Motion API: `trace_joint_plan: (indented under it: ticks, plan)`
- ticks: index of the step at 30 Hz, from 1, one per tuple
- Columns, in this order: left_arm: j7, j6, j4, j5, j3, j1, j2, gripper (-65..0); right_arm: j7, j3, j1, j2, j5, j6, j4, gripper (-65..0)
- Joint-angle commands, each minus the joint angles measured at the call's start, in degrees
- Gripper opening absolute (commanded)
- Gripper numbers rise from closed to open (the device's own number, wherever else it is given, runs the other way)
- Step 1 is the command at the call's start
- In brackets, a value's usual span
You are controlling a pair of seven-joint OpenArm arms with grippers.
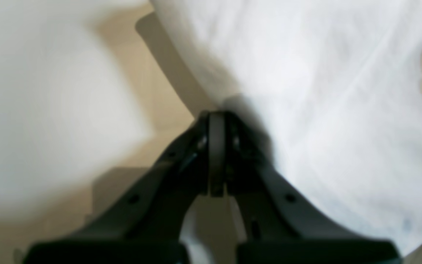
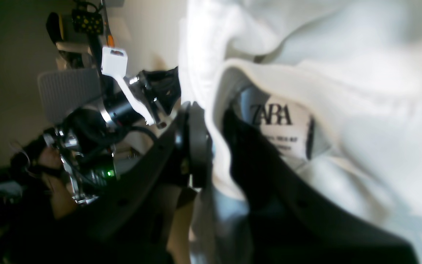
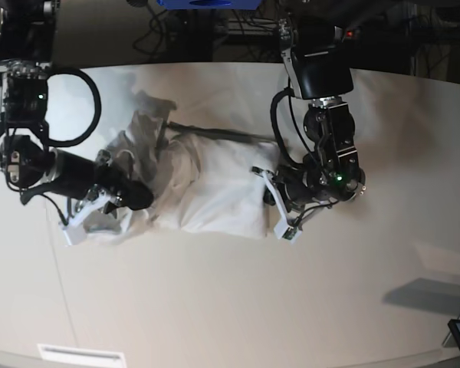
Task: Fold the T-shirt properly
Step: 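Fold both shirt ends inward with both grippers toward the middle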
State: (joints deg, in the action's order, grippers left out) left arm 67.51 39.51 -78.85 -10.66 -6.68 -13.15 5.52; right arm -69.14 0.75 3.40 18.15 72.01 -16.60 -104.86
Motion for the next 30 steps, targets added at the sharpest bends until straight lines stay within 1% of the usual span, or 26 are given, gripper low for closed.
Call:
trace_joint_plan:
  ticks: [1,4,7,10,12,14,19,24,27,30]
  plan:
    - [4.8,0.5,1.0,2.7,0.5,0.7,0.7,-65.0,0.3,0.8,1.7,-0.1,2.1,-0.2,-1.4,-64.9]
    - [4.8,0.5,1.1,2.7,1.0,0.7,1.2,-65.0,0.3,3.2,2.5,-1.9,2.1,-3.0,-1.5,-64.9]
    - [4.8,0.5,0.9,2.6,4.6,0.8,1.4,-65.0,0.2,5.5,3.8,-3.3,2.1,-5.6,-1.5,-64.9]
    - [4.8,0.5,0.8,2.2,5.9,1.1,1.6,-65.0,0.6,8.3,4.8,-3.9,1.9,-6.6,-1.2,-64.9]
    - [4.7,0.5,0.9,2.2,5.6,1.1,2.1,-65.0,0.4,9.0,4.9,-4.9,1.8,-7.7,-1.2,-64.9]
    - [4.7,0.5,1.0,2.2,5.9,1.0,2.2,-65.0,0.4,9.4,4.9,-5.2,1.8,-8.6,-1.1,-64.9]
    - [4.7,0.5,0.7,2.2,5.4,0.6,2.0,-65.0,0.5,9.4,4.7,-5.3,1.8,-8.6,2.1,-64.9]
    - [4.8,0.5,0.7,2.2,5.4,0.6,1.9,-65.0,0.4,9.6,3.9,-7.6,1.7,-8.6,2.5,-64.9]
    - [4.8,0.5,0.1,2.2,5.3,0.5,1.9,-65.0,0.3,9.6,3.9,-7.9,1.1,-8.6,3.4,-64.9]
    - [5.2,0.5,-4.7,2.1,5.3,0.9,0.2,-65.0,0.3,9.6,3.7,-8.0,-1.4,-8.6,3.7,-64.7]
